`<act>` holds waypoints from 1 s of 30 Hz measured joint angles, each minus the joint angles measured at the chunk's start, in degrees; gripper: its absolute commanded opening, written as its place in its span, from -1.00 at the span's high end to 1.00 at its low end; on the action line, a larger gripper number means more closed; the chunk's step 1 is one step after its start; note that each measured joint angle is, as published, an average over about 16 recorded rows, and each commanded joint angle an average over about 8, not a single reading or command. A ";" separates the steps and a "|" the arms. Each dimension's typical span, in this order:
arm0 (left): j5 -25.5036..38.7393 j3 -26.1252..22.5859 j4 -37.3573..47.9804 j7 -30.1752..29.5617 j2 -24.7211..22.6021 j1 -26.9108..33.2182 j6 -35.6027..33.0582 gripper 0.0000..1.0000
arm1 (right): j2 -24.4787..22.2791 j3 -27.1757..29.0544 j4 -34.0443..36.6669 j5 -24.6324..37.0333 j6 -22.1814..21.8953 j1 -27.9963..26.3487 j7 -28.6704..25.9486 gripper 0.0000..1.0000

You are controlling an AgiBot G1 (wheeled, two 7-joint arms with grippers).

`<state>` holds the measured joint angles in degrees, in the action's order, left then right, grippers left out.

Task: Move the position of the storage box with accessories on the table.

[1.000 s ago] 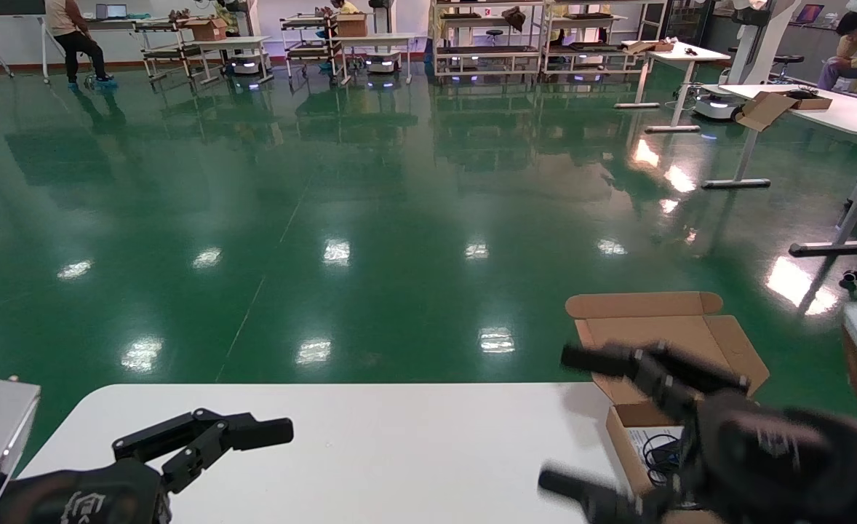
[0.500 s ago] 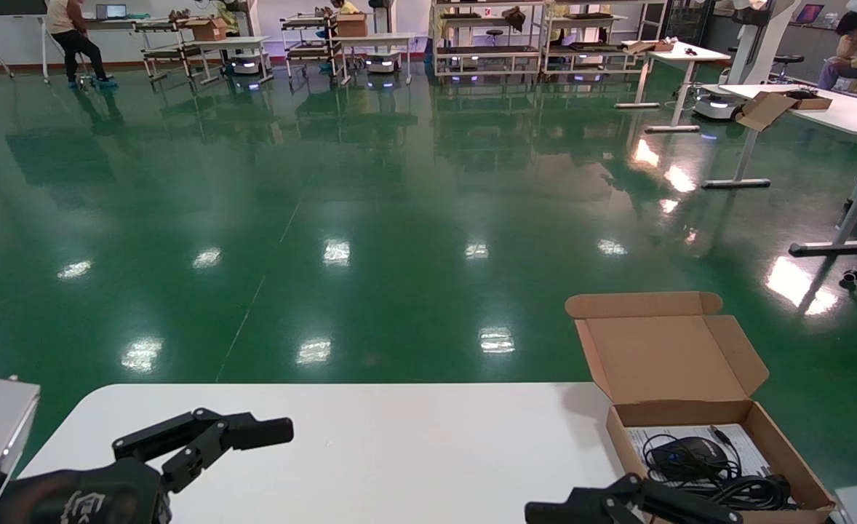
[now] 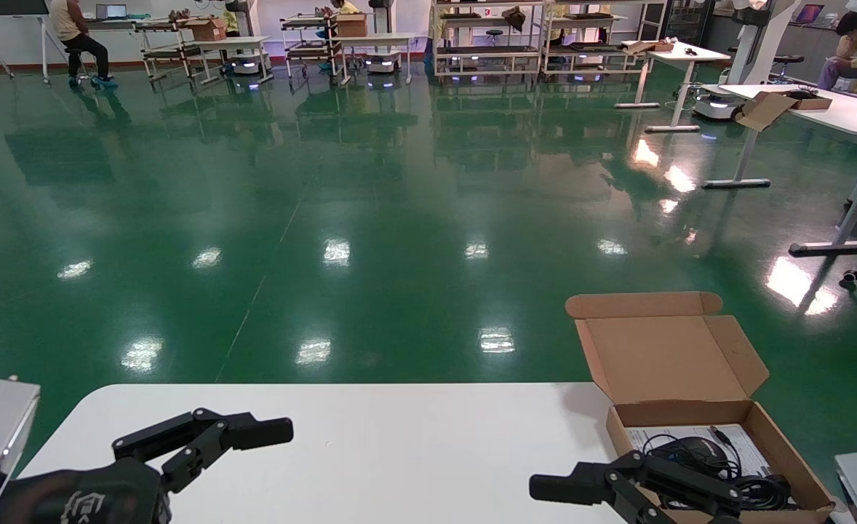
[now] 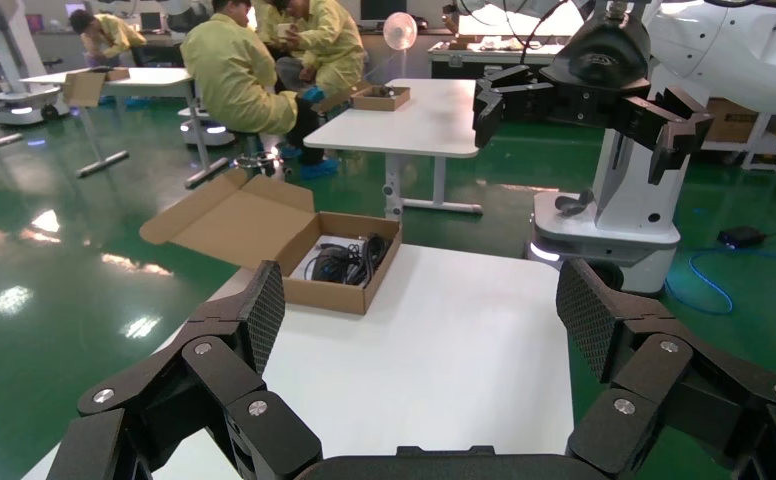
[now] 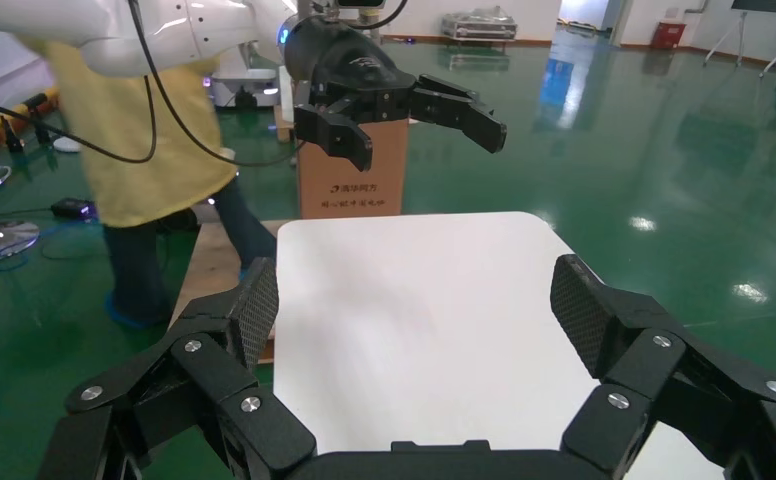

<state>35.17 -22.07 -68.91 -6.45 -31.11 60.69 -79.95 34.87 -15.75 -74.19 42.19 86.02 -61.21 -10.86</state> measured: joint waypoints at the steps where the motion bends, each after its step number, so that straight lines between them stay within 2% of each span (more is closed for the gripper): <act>1: 0.00 0.00 0.00 0.00 0.00 0.00 0.00 -1.00 | 0.01 -0.03 0.06 -0.03 -0.03 -0.03 0.01 -1.00; 30: 0.00 0.00 0.00 0.00 0.00 0.00 0.00 -1.00 | 0.16 -0.30 0.70 -0.38 -0.36 -0.36 0.14 -1.00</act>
<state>35.17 -22.07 -68.91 -6.45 -31.11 60.68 -79.95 35.02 -16.04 -73.49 41.81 85.66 -61.57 -10.72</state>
